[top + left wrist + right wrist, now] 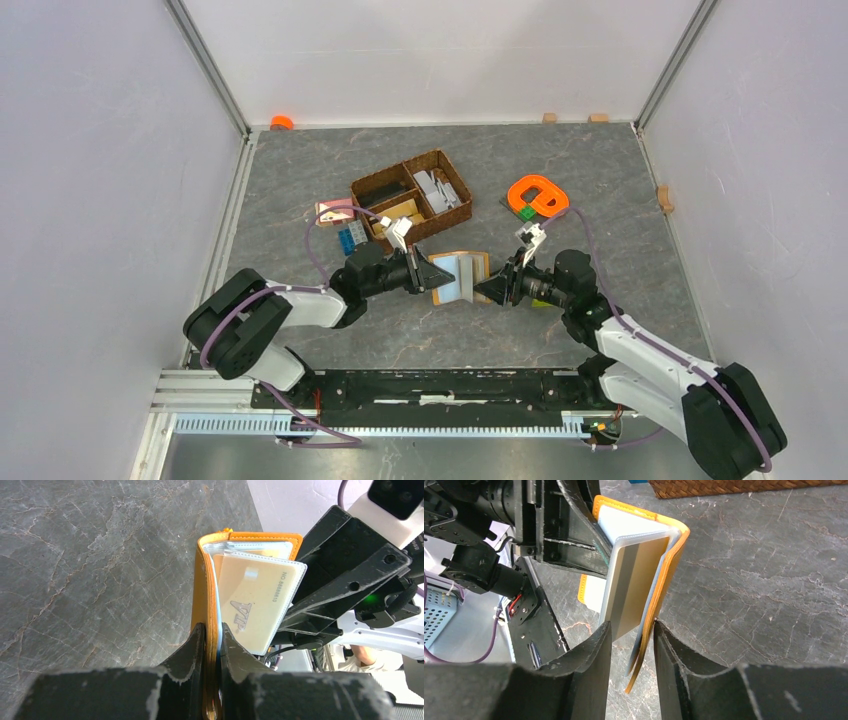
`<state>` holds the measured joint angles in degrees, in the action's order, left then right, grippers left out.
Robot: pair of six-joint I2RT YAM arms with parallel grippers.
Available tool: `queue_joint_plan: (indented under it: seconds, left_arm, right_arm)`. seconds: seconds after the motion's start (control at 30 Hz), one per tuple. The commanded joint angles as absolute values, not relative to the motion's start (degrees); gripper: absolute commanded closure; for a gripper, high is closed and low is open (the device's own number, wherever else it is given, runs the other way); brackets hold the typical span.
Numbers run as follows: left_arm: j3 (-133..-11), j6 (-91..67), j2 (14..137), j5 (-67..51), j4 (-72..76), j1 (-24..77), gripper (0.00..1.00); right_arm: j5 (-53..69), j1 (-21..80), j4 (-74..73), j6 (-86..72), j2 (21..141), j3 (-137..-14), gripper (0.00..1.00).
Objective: Take the credit cards out of the card holder
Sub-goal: Remove the credit card from the card holder.
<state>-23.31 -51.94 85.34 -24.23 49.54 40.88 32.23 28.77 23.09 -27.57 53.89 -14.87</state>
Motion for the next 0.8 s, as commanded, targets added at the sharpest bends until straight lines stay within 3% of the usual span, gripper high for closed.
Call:
queue_joint_plan:
  seconds: [0.0,0.77]
  left_arm:
    - [-25.20,-50.27,83.63,-23.64,50.81,40.96,0.98]
    - [-24.96,-50.36,83.31,-23.91,51.18,40.87,0.98]
  right_arm:
    - [33.76,29.00,27.25,-27.95,52.26,-14.91,0.57]
    - [34.81,29.00,28.65,-28.56,53.27,-14.44,0.47]
